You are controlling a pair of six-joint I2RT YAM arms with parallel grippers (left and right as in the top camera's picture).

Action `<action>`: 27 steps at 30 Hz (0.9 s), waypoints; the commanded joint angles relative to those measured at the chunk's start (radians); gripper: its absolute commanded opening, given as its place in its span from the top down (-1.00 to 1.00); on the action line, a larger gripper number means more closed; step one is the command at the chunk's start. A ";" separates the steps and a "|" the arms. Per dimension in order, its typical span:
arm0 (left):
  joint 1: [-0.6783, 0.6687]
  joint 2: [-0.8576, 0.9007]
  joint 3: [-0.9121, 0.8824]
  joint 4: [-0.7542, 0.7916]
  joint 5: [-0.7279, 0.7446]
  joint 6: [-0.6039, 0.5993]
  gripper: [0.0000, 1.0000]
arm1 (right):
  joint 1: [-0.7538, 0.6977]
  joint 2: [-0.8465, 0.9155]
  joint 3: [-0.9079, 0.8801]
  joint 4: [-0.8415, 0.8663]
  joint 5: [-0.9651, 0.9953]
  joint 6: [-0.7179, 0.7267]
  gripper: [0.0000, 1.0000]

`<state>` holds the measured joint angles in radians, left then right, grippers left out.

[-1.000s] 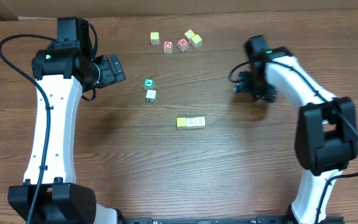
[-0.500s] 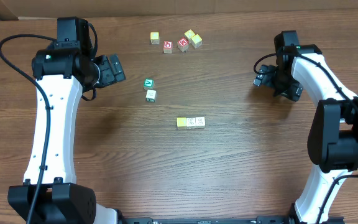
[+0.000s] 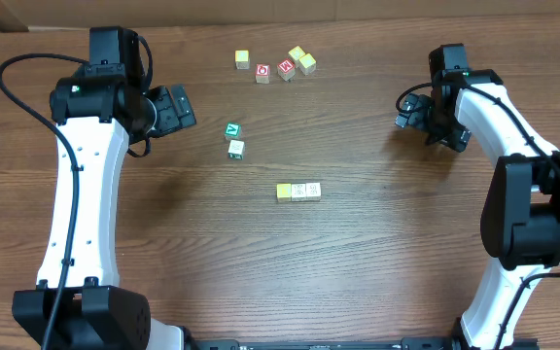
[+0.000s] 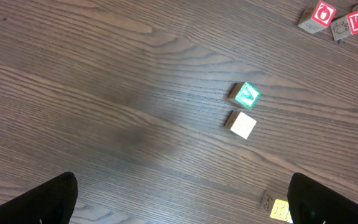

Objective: Flip 5 blocks
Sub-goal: 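Move the left gripper over the white number-9 block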

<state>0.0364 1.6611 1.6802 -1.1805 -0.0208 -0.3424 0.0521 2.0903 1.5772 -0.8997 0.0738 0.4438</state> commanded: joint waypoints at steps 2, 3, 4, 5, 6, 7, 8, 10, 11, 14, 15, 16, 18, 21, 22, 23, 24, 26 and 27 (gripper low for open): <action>-0.004 0.007 0.025 0.003 -0.013 -0.021 -0.99 | -0.002 0.001 0.021 0.005 -0.005 -0.007 -1.00; -0.004 0.007 0.025 0.006 -0.013 -0.023 -0.99 | -0.002 0.001 0.021 0.005 -0.006 -0.007 -1.00; -0.004 0.007 0.025 0.036 -0.010 -0.035 -1.00 | -0.002 0.001 0.021 0.005 -0.006 -0.006 -1.00; -0.005 0.007 0.025 0.079 -0.004 -0.039 -1.00 | -0.002 0.001 0.021 0.005 -0.006 -0.007 -1.00; -0.006 0.007 0.025 0.110 0.003 -0.040 -0.99 | -0.002 0.001 0.021 0.005 -0.006 -0.007 -1.00; -0.006 0.007 0.025 0.124 0.033 -0.040 -1.00 | -0.002 0.001 0.021 0.005 -0.006 -0.007 -1.00; -0.006 0.007 0.025 0.120 0.078 -0.040 -0.99 | -0.002 0.001 0.021 0.005 -0.006 -0.006 -1.00; -0.007 0.009 0.021 0.109 0.190 -0.040 -1.00 | -0.002 0.001 0.021 0.005 -0.006 -0.007 -1.00; -0.010 0.011 0.016 0.101 0.254 -0.040 -1.00 | -0.002 0.001 0.021 0.006 -0.006 -0.007 -1.00; -0.039 0.015 -0.013 0.081 0.362 -0.057 -0.70 | -0.002 0.001 0.021 0.005 -0.006 -0.007 -1.00; -0.057 0.015 -0.025 0.077 0.351 -0.076 -0.61 | -0.002 0.001 0.021 0.005 -0.006 -0.007 -1.00; -0.078 0.016 -0.036 0.074 0.327 -0.085 -0.54 | -0.002 0.001 0.021 0.005 -0.006 -0.007 -1.00; -0.124 0.021 -0.049 0.061 0.261 -0.084 -0.45 | -0.002 0.001 0.021 0.005 -0.006 -0.007 -1.00; -0.197 0.040 -0.051 0.036 0.153 -0.080 -0.40 | -0.002 0.001 0.021 0.005 -0.006 -0.007 -1.00; -0.219 0.048 -0.051 0.033 0.120 -0.080 -0.38 | -0.002 0.001 0.021 0.005 -0.005 -0.007 -1.00; -0.240 0.056 -0.051 0.032 0.088 -0.080 -0.35 | -0.002 0.001 0.021 0.005 -0.006 -0.007 -1.00; -0.258 0.068 -0.051 0.032 0.055 -0.081 -0.30 | -0.002 0.001 0.021 0.005 -0.006 -0.007 -1.00; -0.284 0.092 -0.051 0.032 0.008 -0.083 -0.28 | -0.002 0.001 0.021 0.005 -0.006 -0.007 -1.00; -0.291 0.106 -0.051 0.032 -0.007 -0.085 -0.28 | -0.002 0.001 0.021 0.005 -0.006 -0.007 -1.00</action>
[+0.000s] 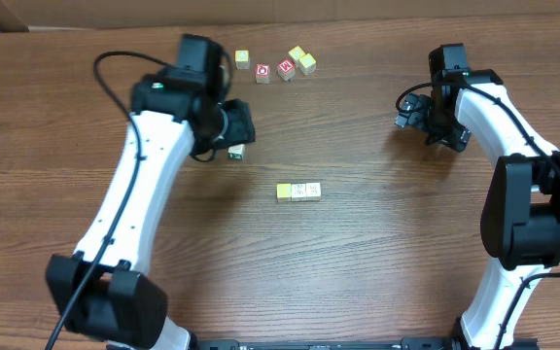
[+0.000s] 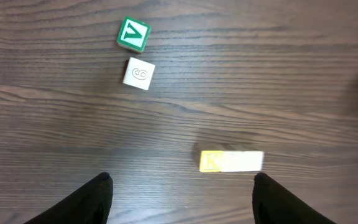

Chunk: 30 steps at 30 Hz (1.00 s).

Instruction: Flip 5 blocks

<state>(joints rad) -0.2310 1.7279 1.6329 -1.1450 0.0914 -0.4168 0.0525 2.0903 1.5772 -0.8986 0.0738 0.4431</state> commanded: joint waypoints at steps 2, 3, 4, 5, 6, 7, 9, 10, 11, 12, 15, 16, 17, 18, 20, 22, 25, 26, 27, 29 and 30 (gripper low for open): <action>-0.032 0.074 -0.004 -0.002 -0.132 -0.010 -0.27 | -0.002 0.001 0.021 0.004 -0.006 -0.006 -1.00; -0.032 0.094 -0.004 -0.002 -0.134 -0.010 -0.28 | -0.002 0.001 0.021 0.005 -0.006 -0.006 -1.00; -0.031 0.115 -0.004 -0.002 -0.142 -0.010 -0.27 | -0.002 0.001 0.021 0.004 -0.005 -0.006 -1.00; -0.029 0.137 -0.004 -0.002 -0.158 -0.010 -0.27 | -0.002 0.001 0.021 0.004 -0.006 -0.006 -1.00; -0.026 0.153 -0.004 0.002 -0.172 -0.010 -0.27 | -0.002 0.001 0.021 0.004 -0.006 -0.006 -1.00; -0.023 0.172 -0.004 0.010 -0.182 -0.010 -0.26 | -0.002 0.001 0.021 0.004 -0.006 -0.006 -1.00; -0.015 0.208 -0.004 0.033 -0.185 0.011 -0.24 | -0.002 0.001 0.021 0.004 -0.005 -0.006 -1.00; -0.013 0.224 -0.004 0.047 -0.184 0.027 -0.22 | -0.002 0.001 0.021 0.005 -0.006 -0.006 -1.00; -0.013 0.237 -0.004 0.060 -0.185 0.046 -0.22 | -0.002 0.001 0.021 0.004 -0.006 -0.006 -1.00; -0.013 0.254 -0.004 0.078 -0.185 0.073 -0.19 | -0.002 0.001 0.021 0.004 -0.006 -0.006 -1.00; -0.013 0.303 -0.004 0.128 -0.189 0.126 -0.04 | -0.002 0.001 0.021 0.004 -0.005 -0.006 -1.00; -0.012 0.314 -0.004 0.139 -0.202 0.126 -0.04 | -0.002 0.001 0.021 0.004 -0.006 -0.006 -1.00; -0.011 0.322 -0.004 0.148 -0.211 0.127 -0.03 | -0.002 0.001 0.021 0.004 -0.006 -0.006 -1.00; -0.011 0.328 -0.004 0.158 -0.222 0.126 -0.03 | -0.002 0.001 0.021 0.004 -0.006 -0.006 -1.00; -0.011 0.337 -0.004 0.173 -0.234 0.126 0.00 | -0.002 0.001 0.021 0.004 -0.006 -0.006 -1.00; -0.011 0.344 -0.004 0.182 -0.233 0.126 0.02 | -0.002 0.001 0.021 0.004 -0.006 -0.006 -1.00; -0.011 0.352 -0.005 0.183 -0.233 0.126 0.10 | -0.002 0.001 0.021 0.004 -0.006 -0.006 -1.00; -0.012 0.356 -0.005 0.181 -0.233 0.126 0.11 | -0.002 0.001 0.021 0.004 -0.006 -0.006 -1.00; -0.013 0.361 -0.006 0.180 -0.233 0.127 0.11 | -0.002 0.001 0.021 0.004 -0.006 -0.006 -1.00; -0.013 0.374 -0.009 0.185 -0.233 0.136 0.07 | -0.002 0.001 0.021 0.004 -0.006 -0.006 -1.00; -0.013 0.381 -0.009 0.189 -0.233 0.147 0.06 | -0.002 0.001 0.021 0.004 -0.006 -0.006 -1.00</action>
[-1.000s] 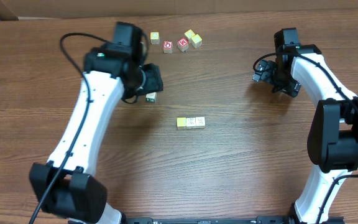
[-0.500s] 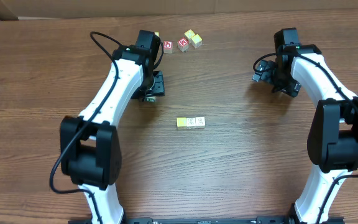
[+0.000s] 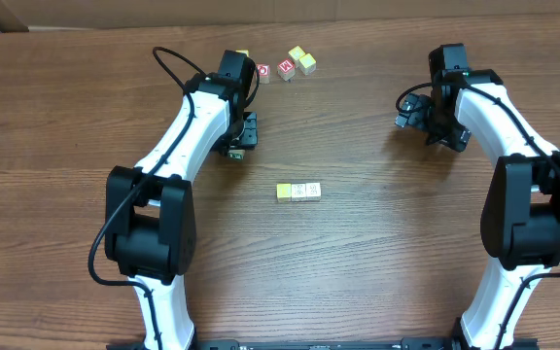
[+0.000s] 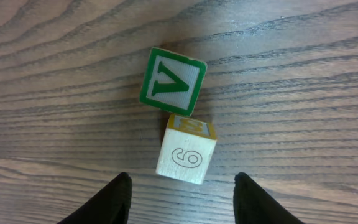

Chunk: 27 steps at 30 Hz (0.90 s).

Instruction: Flip 5 blocks

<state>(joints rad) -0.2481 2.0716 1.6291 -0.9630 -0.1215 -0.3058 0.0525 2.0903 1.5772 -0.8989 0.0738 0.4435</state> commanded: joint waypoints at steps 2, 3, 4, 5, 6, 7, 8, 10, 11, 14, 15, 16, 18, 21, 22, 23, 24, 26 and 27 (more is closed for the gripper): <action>0.005 0.051 -0.005 0.016 -0.020 0.056 0.03 | -0.002 0.001 0.021 0.005 -0.006 -0.006 -1.00; 0.006 0.057 -0.005 0.021 -0.020 0.060 0.03 | -0.002 0.001 0.021 0.005 -0.006 -0.006 -1.00; 0.006 0.061 -0.005 0.025 -0.019 0.060 0.03 | -0.002 0.001 0.021 0.005 -0.006 -0.006 -1.00; 0.006 0.067 -0.005 0.031 -0.017 0.060 0.03 | -0.002 0.001 0.021 0.005 -0.006 -0.006 -1.00; 0.006 0.068 -0.005 0.034 -0.017 0.060 0.03 | -0.002 0.001 0.021 0.005 -0.006 -0.006 -1.00; 0.006 0.074 -0.005 0.040 -0.018 0.062 0.03 | -0.002 0.001 0.021 0.005 -0.006 -0.006 -1.00; 0.006 0.080 -0.005 0.051 -0.018 0.068 0.03 | -0.002 0.001 0.021 0.005 -0.006 -0.006 -1.00; 0.006 0.082 -0.005 0.056 -0.018 0.068 0.04 | -0.002 0.001 0.021 0.005 -0.006 -0.006 -1.00; 0.006 0.083 -0.005 0.056 -0.018 0.068 0.05 | -0.002 0.001 0.021 0.005 -0.005 -0.006 -1.00; 0.006 0.082 -0.005 0.060 -0.018 0.068 0.13 | -0.002 0.001 0.021 0.005 -0.006 -0.006 -1.00; 0.006 0.082 -0.005 0.060 -0.017 0.075 0.17 | -0.002 0.001 0.021 0.005 -0.006 -0.006 -1.00; 0.006 0.082 -0.005 0.060 -0.017 0.082 0.20 | -0.002 0.001 0.021 0.005 -0.006 -0.006 -1.00; 0.006 0.083 -0.005 0.058 -0.016 0.092 0.21 | -0.002 0.001 0.021 0.005 -0.005 -0.006 -1.00; 0.006 0.083 -0.005 0.051 -0.016 0.094 0.19 | -0.002 0.001 0.021 0.005 -0.006 -0.006 -1.00; 0.006 0.083 -0.005 0.049 -0.016 0.094 0.19 | -0.002 0.001 0.021 0.005 -0.006 -0.006 -1.00; 0.006 0.083 -0.005 0.048 -0.017 0.094 0.18 | -0.002 0.001 0.021 0.005 -0.005 -0.006 -1.00; 0.006 0.083 -0.005 0.048 -0.017 0.094 0.18 | -0.002 0.001 0.021 0.005 -0.006 -0.006 -1.00; 0.006 0.083 -0.006 0.048 -0.017 0.094 0.18 | -0.002 0.001 0.021 0.005 -0.006 -0.006 -1.00; 0.006 0.083 -0.006 0.048 -0.017 0.093 0.20 | -0.002 0.001 0.021 0.005 -0.006 -0.006 -1.00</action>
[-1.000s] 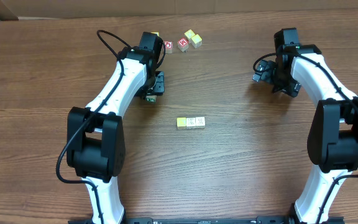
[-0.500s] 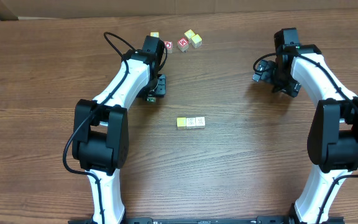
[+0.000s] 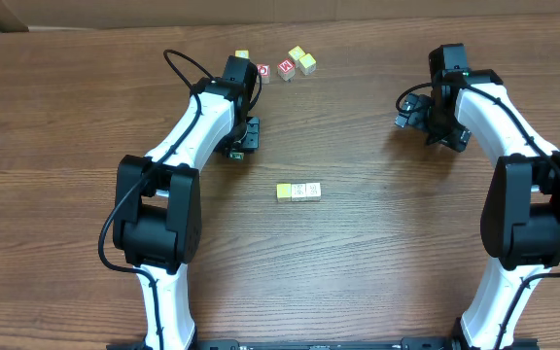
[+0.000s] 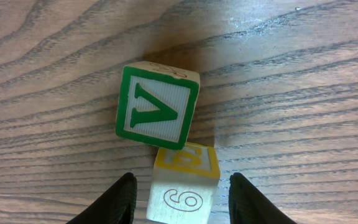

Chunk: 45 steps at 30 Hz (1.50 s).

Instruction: Flip 5 blocks

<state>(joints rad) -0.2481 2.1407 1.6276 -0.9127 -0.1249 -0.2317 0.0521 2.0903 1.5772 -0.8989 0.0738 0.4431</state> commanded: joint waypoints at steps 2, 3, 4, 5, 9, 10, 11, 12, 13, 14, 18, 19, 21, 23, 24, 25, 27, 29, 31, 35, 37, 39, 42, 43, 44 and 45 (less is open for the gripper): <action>0.006 0.014 -0.012 0.002 -0.013 0.019 0.20 | -0.002 0.001 0.021 0.005 -0.006 -0.006 -1.00; 0.005 0.014 -0.017 0.006 -0.013 0.019 0.20 | -0.002 0.001 0.021 0.005 -0.006 -0.006 -1.00; 0.006 0.014 -0.026 0.014 -0.013 0.019 0.20 | -0.002 0.001 0.021 0.005 -0.006 -0.006 -1.00; 0.006 0.014 -0.037 0.024 -0.013 0.019 0.19 | -0.002 0.001 0.021 0.005 -0.006 -0.006 -1.00; 0.006 0.014 -0.053 0.037 -0.014 0.019 0.25 | -0.002 0.001 0.021 0.005 -0.006 -0.006 -1.00; 0.006 0.012 -0.051 0.038 -0.014 0.019 0.30 | -0.002 0.001 0.021 0.005 -0.006 -0.006 -1.00; 0.006 0.010 -0.049 0.039 -0.014 0.019 0.33 | -0.002 0.001 0.021 0.005 -0.006 -0.006 -1.00; 0.006 0.010 -0.043 0.039 -0.014 0.019 0.34 | -0.002 0.001 0.021 0.005 -0.006 -0.006 -1.00; 0.006 0.010 -0.036 0.038 -0.014 0.019 0.33 | -0.002 0.001 0.021 0.005 -0.006 -0.006 -1.00; 0.006 0.010 -0.028 0.034 -0.014 0.019 0.32 | -0.002 0.001 0.021 0.005 -0.006 -0.006 -1.00; 0.006 0.005 0.005 0.006 -0.014 0.019 0.44 | -0.002 0.001 0.021 0.005 -0.006 -0.006 -1.00; 0.006 0.004 0.015 -0.004 -0.014 0.019 0.50 | -0.002 0.001 0.021 0.005 -0.006 -0.006 -1.00; 0.006 0.000 0.034 -0.025 -0.013 0.019 0.53 | -0.002 0.001 0.021 0.005 -0.006 -0.006 -1.00; 0.006 -0.006 0.053 -0.048 -0.013 0.018 0.54 | -0.002 0.001 0.021 0.005 -0.006 -0.006 -1.00; 0.006 -0.010 0.063 -0.062 -0.013 0.018 0.55 | -0.002 0.001 0.021 0.005 -0.006 -0.006 -1.00; 0.006 -0.015 0.073 -0.081 -0.013 0.016 0.56 | -0.002 0.001 0.021 0.005 -0.006 -0.006 -1.00; 0.006 -0.024 0.094 -0.119 -0.012 0.007 0.60 | -0.002 0.001 0.021 0.005 -0.006 -0.006 -1.00; 0.005 -0.041 0.112 -0.166 -0.008 -0.011 0.60 | -0.002 0.001 0.021 0.005 -0.006 -0.006 -1.00; 0.004 -0.071 0.117 -0.209 0.002 -0.029 0.62 | -0.002 0.001 0.021 0.005 -0.006 -0.006 -1.00; 0.003 -0.158 0.117 -0.286 0.050 -0.069 0.62 | -0.002 0.001 0.021 0.005 -0.006 -0.006 -1.00; 0.003 -0.212 0.117 -0.318 0.090 -0.087 0.61 | -0.002 0.001 0.021 0.005 -0.006 -0.006 -1.00; 0.003 -0.273 0.117 -0.351 0.118 -0.110 0.60 | -0.002 0.001 0.021 0.005 -0.006 -0.006 -1.00; 0.000 -0.360 0.117 -0.399 0.138 -0.146 0.59 | -0.002 0.001 0.021 0.005 -0.006 -0.006 -1.00; -0.002 -0.383 0.117 -0.417 0.143 -0.156 0.59 | -0.002 0.001 0.021 0.005 -0.006 -0.006 -1.00; -0.007 -0.406 0.117 -0.439 0.144 -0.168 0.57 | -0.002 0.001 0.021 0.005 -0.006 -0.006 -1.00; -0.013 -0.426 0.116 -0.462 0.145 -0.179 0.57 | -0.002 0.001 0.021 0.005 -0.006 -0.006 -1.00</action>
<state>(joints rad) -0.2493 1.7836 1.7237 -1.3430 -0.0177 -0.3462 0.0525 2.0903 1.5772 -0.8989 0.0742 0.4435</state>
